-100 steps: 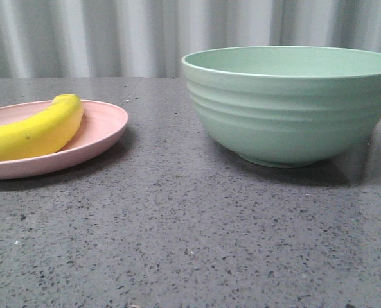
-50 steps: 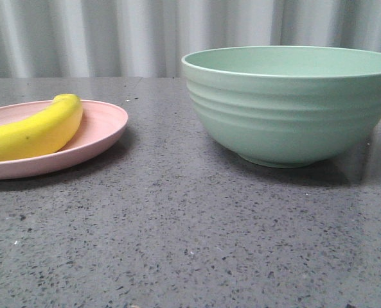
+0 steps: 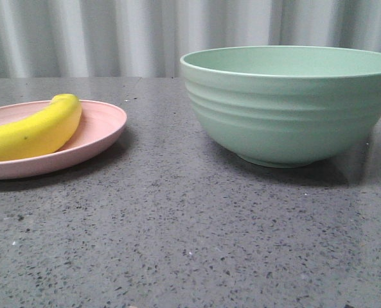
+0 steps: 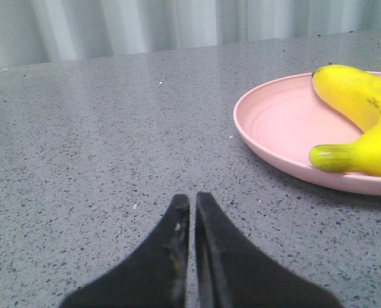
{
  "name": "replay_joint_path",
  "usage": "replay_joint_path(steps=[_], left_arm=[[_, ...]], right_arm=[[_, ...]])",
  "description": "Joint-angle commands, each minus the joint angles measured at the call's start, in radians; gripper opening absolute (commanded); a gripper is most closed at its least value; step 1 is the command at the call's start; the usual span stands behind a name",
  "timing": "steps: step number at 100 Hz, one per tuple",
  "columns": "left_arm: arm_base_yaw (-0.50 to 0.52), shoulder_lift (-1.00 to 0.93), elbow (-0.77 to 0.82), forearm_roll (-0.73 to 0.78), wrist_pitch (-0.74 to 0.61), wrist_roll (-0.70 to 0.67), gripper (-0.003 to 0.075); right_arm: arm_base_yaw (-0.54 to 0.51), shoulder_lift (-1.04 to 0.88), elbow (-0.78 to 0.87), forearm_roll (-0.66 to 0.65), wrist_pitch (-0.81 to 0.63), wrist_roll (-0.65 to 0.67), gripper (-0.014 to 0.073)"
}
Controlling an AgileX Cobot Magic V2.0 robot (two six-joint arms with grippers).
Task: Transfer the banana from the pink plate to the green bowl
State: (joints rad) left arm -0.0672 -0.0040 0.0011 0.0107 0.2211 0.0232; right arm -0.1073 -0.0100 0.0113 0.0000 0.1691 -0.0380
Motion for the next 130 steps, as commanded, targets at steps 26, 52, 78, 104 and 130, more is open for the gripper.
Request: replay_joint_path(steps=[26,52,78,104,130], left_arm=[[0.004,-0.029,0.01,-0.101,-0.11,-0.011,-0.002],[0.004,-0.029,0.01,-0.118,-0.141,-0.011,-0.002],[0.004,-0.029,0.01,-0.113,-0.141,-0.011,-0.002],[0.004,-0.029,0.01,-0.081,-0.139,-0.011,-0.002],[0.002,-0.029,-0.01,-0.078,-0.189,-0.005,-0.002]], right_arm=[[-0.004,-0.024,0.02,-0.013,-0.081,-0.003,-0.0064],[-0.004,-0.024,0.02,-0.013,-0.081,-0.003,-0.0064],[-0.004,-0.024,0.02,-0.013,-0.081,-0.003,-0.0064],[-0.004,-0.024,0.02,-0.013,-0.081,-0.003,-0.0064],[-0.004,-0.024,0.006,0.015,-0.074,-0.003,-0.0064]])
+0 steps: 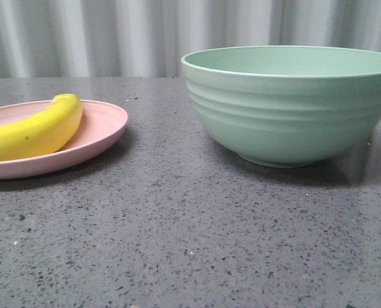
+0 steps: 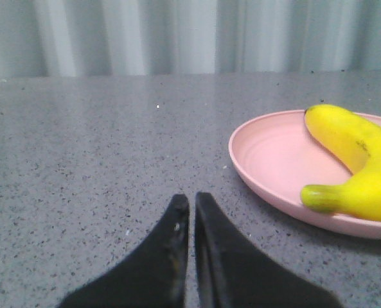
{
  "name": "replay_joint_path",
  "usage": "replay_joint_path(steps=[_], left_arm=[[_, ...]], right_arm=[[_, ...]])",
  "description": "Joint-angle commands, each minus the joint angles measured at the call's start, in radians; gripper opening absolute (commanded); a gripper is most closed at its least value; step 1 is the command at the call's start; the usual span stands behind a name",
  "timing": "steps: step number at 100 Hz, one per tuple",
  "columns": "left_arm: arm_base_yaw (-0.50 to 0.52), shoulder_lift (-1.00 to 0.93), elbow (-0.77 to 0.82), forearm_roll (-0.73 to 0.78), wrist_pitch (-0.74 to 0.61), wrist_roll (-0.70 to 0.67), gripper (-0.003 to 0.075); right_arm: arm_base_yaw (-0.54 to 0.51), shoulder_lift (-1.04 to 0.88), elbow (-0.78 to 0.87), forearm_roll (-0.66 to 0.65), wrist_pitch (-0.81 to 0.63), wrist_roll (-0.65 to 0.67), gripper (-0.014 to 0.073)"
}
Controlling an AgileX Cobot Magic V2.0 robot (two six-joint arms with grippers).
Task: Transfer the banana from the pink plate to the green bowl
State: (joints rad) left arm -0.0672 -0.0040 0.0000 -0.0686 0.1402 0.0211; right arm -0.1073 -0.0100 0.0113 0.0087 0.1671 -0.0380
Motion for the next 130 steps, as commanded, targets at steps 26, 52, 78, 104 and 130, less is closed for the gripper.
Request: replay_joint_path(steps=[26,52,78,104,130], left_arm=[[0.002,0.016,-0.182,0.019,-0.07,0.001,-0.002],[0.002,0.207,-0.368,0.006,-0.069,0.001,-0.002],[0.002,0.399,-0.437,-0.002,-0.106,0.001,-0.002],[0.002,0.492,-0.437,0.001,-0.14,0.001,0.0201],[0.002,0.526,-0.437,-0.013,-0.189,0.001,0.0436]], right_arm=[[-0.004,-0.006,-0.134,0.154,0.024,-0.003,-0.0064],[-0.004,0.143,-0.326,0.154,0.141,-0.007,-0.0063],[-0.004,0.378,-0.462,0.154,0.199,-0.007,-0.0064],[-0.004,0.48,-0.47,0.154,0.162,-0.007,-0.0064],[-0.004,0.516,-0.47,0.154,0.162,-0.007,-0.0064]])
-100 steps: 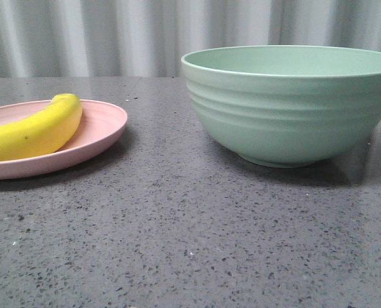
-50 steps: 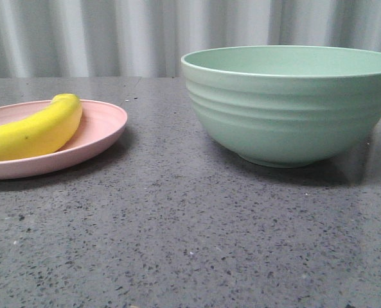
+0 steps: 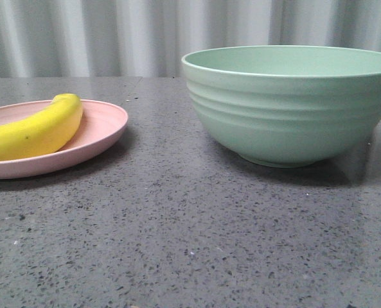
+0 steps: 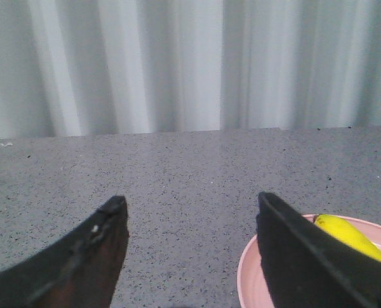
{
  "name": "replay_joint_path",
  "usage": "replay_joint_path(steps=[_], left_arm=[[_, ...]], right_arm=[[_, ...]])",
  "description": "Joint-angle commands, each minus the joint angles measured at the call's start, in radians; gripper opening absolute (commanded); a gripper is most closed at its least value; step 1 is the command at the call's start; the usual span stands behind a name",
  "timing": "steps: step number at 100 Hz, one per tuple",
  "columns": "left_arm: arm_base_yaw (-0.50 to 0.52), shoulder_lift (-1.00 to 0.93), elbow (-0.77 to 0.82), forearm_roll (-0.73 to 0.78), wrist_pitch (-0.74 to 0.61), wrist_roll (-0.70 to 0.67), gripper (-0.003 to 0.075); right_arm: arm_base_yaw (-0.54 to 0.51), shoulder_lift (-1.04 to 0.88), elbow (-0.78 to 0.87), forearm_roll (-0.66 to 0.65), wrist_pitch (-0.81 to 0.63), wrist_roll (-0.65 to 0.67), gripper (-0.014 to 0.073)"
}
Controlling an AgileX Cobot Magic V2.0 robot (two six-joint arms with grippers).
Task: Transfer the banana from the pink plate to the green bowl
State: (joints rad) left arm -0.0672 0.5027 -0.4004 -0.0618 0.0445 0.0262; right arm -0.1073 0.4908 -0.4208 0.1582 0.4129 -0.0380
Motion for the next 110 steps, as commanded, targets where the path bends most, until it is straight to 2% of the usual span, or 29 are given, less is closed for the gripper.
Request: replay_joint_path(steps=[1,18,45,66,110], left_arm=[[0.0,0.021,-0.038,-0.023,-0.093,-0.004,0.0433],[-0.069,0.087,-0.076,-0.026,0.001,-0.004,0.0427],[-0.3,0.285,-0.209,-0.026,0.243,-0.004,0.0427],[-0.439,0.457,-0.303,-0.026,0.304,-0.004,0.0427],[-0.457,0.745,-0.446,-0.036,0.416,-0.004,0.0427]], right_arm=[[-0.004,0.015,-0.038,0.004,-0.084,-0.007,-0.0064],[-0.004,0.015,-0.038,0.004,-0.084,-0.007,-0.0064],[-0.004,0.015,-0.038,0.004,-0.088,-0.007,-0.0064],[-0.004,0.015,-0.038,0.004,-0.088,-0.007,-0.0064],[-0.004,0.015,-0.038,0.004,-0.087,-0.007,-0.0064]])
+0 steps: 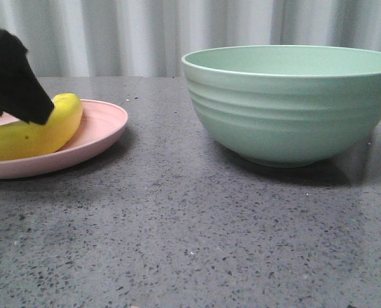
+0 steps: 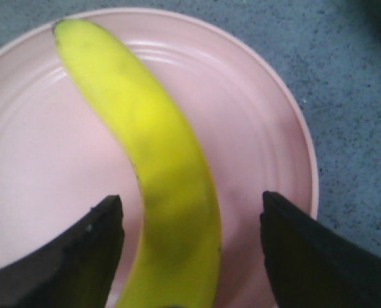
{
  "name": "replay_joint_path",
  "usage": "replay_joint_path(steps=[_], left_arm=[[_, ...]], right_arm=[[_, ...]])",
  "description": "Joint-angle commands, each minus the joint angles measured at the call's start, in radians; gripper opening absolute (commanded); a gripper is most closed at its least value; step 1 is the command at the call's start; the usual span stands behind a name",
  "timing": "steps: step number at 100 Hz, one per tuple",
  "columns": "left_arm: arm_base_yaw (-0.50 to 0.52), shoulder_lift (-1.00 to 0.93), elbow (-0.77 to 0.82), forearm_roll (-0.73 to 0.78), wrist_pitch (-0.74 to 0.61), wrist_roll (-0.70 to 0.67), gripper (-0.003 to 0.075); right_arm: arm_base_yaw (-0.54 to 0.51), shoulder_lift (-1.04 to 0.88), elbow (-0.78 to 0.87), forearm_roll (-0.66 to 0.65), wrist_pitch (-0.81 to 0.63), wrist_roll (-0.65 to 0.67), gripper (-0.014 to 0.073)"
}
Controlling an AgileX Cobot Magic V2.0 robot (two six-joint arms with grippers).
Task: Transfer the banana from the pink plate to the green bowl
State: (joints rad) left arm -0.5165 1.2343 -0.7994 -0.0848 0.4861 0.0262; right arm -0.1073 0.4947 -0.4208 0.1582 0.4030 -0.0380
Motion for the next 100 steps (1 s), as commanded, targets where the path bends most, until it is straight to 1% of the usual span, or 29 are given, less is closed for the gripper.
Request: replay_joint_path(steps=[1,23,32,44,45,46,51,62,65,69,73,86,100], left_arm=[[-0.008,0.017,-0.047,-0.013,-0.023,-0.004,0.0427],[-0.008,0.082,-0.054,-0.013,-0.032,-0.004,0.0426],[-0.008,0.085,-0.054,-0.013,-0.032,-0.004,0.0395],[-0.008,0.085,-0.055,-0.013,-0.044,-0.004,0.0285],[-0.008,0.085,-0.055,-0.013,-0.046,-0.004,0.026],[-0.008,0.085,-0.055,-0.013,-0.046,-0.004,0.026],[-0.008,0.085,-0.055,-0.013,-0.052,-0.004,0.0193],[-0.008,0.085,-0.055,-0.013,-0.059,-0.004,0.0069],[-0.008,0.085,-0.056,-0.013,-0.062,-0.004,0.0048],[-0.008,0.085,-0.056,-0.013,-0.069,-0.004,0.0002],[-0.008,0.085,-0.056,-0.013,-0.077,-0.004,-0.002],[-0.008,0.082,-0.069,-0.013,-0.081,-0.004,-0.002],[-0.023,0.068,-0.131,-0.04,-0.029,-0.004,-0.002]], right_arm=[[-0.004,0.011,-0.038,0.004,-0.077,-0.007,-0.0064],[-0.004,0.011,-0.038,0.004,-0.075,-0.007,-0.0064],[-0.004,0.011,-0.038,0.004,-0.075,-0.007,-0.0064],[-0.004,0.011,-0.038,0.004,-0.078,-0.007,-0.0064],[-0.004,0.011,-0.038,0.004,-0.078,-0.007,-0.0064],[-0.004,0.011,-0.038,0.004,-0.078,-0.007,-0.0064],[-0.004,0.011,-0.038,0.004,-0.08,-0.007,-0.0064],[-0.004,0.011,-0.038,0.004,-0.082,-0.007,-0.0064],[-0.004,0.011,-0.038,0.004,-0.082,-0.007,-0.0064],[-0.004,0.011,-0.038,0.004,-0.082,-0.007,-0.0064],[-0.004,0.011,-0.038,0.004,-0.082,-0.007,-0.0064],[-0.003,0.011,-0.045,0.004,-0.063,-0.007,-0.0064],[0.031,0.027,-0.109,0.004,0.046,-0.04,-0.0063]])
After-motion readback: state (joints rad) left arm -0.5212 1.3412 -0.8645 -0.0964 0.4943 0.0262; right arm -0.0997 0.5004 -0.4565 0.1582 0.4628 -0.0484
